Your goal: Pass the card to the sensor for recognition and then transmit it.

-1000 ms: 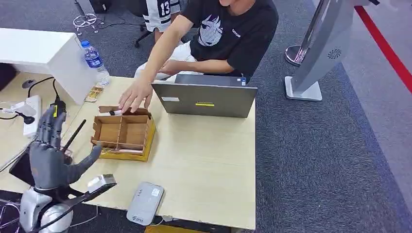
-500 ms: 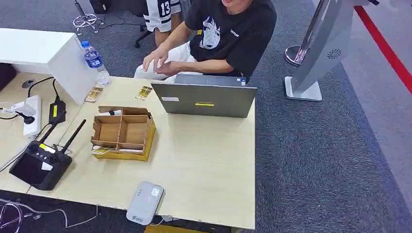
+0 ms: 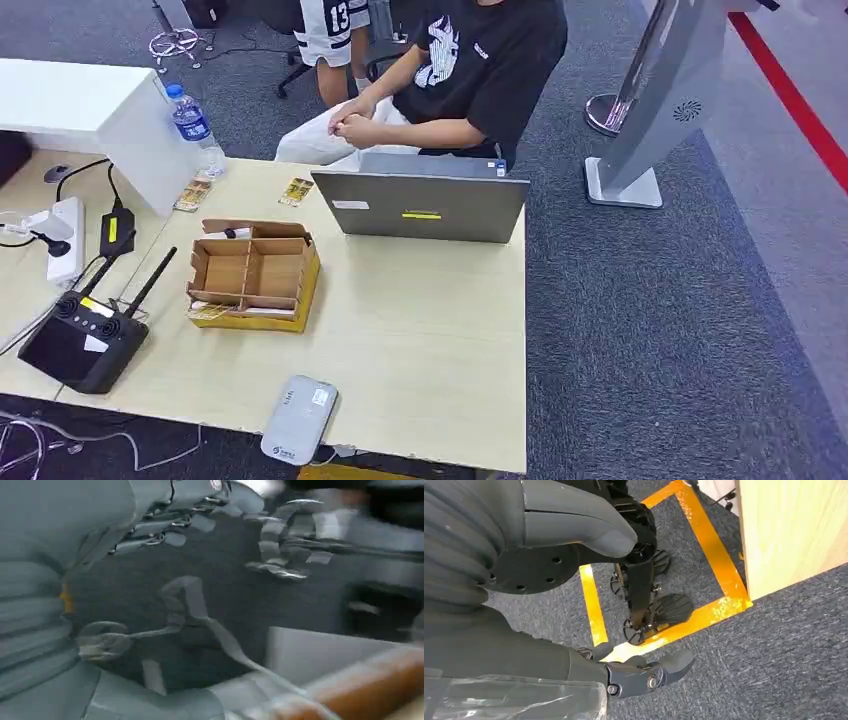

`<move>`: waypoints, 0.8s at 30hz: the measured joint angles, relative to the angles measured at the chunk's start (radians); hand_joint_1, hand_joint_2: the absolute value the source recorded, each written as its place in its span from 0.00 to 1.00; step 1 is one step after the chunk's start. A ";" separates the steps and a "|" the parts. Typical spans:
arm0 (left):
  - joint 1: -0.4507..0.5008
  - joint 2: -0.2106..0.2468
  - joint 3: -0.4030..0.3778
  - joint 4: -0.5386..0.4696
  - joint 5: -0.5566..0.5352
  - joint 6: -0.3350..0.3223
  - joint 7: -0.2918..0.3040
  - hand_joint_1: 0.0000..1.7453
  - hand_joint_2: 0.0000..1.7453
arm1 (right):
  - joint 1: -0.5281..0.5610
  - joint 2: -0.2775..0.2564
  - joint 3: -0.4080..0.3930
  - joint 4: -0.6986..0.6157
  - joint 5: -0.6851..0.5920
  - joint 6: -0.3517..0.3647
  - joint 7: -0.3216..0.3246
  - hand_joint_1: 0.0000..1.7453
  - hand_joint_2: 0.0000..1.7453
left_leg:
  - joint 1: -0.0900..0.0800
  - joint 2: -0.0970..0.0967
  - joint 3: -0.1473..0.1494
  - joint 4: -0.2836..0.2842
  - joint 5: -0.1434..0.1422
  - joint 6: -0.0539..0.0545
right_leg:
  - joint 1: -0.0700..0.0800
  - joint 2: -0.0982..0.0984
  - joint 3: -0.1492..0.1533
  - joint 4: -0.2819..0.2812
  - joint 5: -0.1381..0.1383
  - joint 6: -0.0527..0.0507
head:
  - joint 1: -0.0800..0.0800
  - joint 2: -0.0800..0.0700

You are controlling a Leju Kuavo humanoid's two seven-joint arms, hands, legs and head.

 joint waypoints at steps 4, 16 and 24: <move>0.014 -0.041 0.001 0.095 -0.024 0.101 0.031 1.00 1.00 | 0.026 0.005 0.031 0.009 0.113 0.113 -0.119 1.00 1.00 | -0.001 0.000 0.001 0.000 -0.001 0.002 | -0.001 -0.001 0.001 0.000 0.000 0.000 | 0.002 0.000; 0.057 -0.160 -0.063 0.192 -0.155 0.235 0.244 0.00 1.00 | 0.082 -0.004 0.283 0.147 0.391 0.186 -0.472 0.00 1.00 | 0.000 0.000 0.001 0.001 -0.003 0.002 | 0.000 -0.001 0.001 0.000 -0.003 0.002 | 0.000 0.000; 0.083 -0.169 -0.239 0.193 -0.158 0.171 0.251 0.00 1.00 | 0.140 -0.032 0.388 0.145 0.287 0.160 -0.410 0.00 1.00 | 0.000 -0.002 0.001 0.001 -0.003 0.002 | 0.000 -0.002 0.002 0.000 -0.003 0.002 | 0.001 0.000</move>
